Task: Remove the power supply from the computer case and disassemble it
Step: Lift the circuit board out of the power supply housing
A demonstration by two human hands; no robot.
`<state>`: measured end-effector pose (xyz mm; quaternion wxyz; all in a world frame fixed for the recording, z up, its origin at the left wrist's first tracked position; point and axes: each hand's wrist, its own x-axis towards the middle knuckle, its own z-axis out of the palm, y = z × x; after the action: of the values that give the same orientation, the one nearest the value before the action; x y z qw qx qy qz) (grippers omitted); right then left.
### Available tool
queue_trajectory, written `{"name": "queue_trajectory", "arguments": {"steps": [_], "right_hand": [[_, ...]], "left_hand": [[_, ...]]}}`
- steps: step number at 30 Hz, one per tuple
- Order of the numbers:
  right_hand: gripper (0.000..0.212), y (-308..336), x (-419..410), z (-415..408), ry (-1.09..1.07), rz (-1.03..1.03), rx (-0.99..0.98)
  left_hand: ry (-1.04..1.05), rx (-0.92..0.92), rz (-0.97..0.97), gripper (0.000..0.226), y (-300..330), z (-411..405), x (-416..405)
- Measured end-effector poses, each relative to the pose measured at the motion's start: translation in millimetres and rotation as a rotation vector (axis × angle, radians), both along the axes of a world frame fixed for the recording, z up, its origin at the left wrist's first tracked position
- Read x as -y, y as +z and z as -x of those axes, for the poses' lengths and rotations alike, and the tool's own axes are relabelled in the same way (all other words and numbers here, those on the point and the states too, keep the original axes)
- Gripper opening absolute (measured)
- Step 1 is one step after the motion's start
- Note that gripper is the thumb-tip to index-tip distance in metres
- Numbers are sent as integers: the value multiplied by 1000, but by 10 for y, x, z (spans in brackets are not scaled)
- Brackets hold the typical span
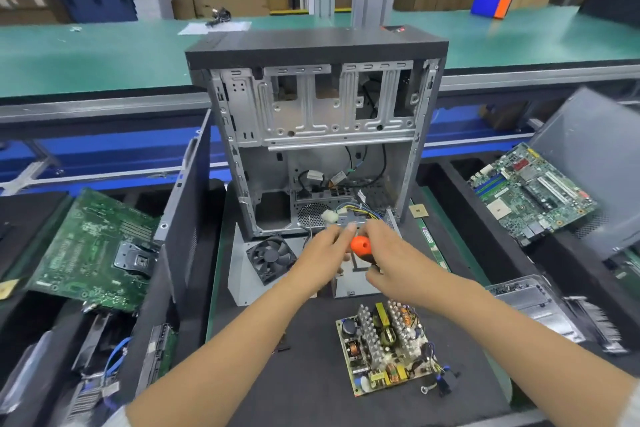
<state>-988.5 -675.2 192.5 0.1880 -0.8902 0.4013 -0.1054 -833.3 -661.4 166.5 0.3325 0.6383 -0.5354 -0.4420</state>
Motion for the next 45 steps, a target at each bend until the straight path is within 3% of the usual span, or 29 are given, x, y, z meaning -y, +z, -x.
{"name": "queue_trajectory", "arguments": {"steps": [2, 4, 6, 10, 13, 16, 19, 22, 25, 29, 37, 41, 45], "right_hand": [[24, 200, -47, -107, 4, 33, 179], [27, 387, -124, -211, -80, 72, 390], [32, 527, -223, -303, -161, 86, 530], [34, 641, -482, -446, -246, 165, 657], [36, 637, -665, -510, -243, 155, 636], [40, 608, -822, -559, -146, 67, 522], [34, 611, -946, -644, -23, 16, 411], [30, 611, -1072, -723, 69, 45, 407], [27, 582, -1248, -757, 165, 27, 446], [25, 530, -1445, -736, 267, -34, 468], [31, 479, -1922, -925, 379, -22, 317], [34, 514, -2217, -1206, 402, 64, 230], [34, 542, -2465, -1631, 424, 90, 234]], "left_hand": [[11, -169, -49, 47, 119, -65, -85], [-77, -177, 56, 42, 190, -161, -216], [-165, -82, 224, 19, 220, -256, -382], [-168, 113, 424, 32, 216, -357, -600], [-79, 62, 404, 18, 236, -406, -776], [-39, 5, 355, 27, 277, -461, -1047], [-37, -50, 326, 22, 331, -524, -1260], [-42, -108, 305, 35, 411, -544, -1458], [44, -59, 328, 31, 432, -575, -1680], [186, -7, 292, 54, 447, -604, -1953], [223, 12, 99, 35, 370, -597, -2639], [259, -65, 95, 15, 368, -819, -2975], [290, -93, 104, 10, 332, -1163, -3249]]}}
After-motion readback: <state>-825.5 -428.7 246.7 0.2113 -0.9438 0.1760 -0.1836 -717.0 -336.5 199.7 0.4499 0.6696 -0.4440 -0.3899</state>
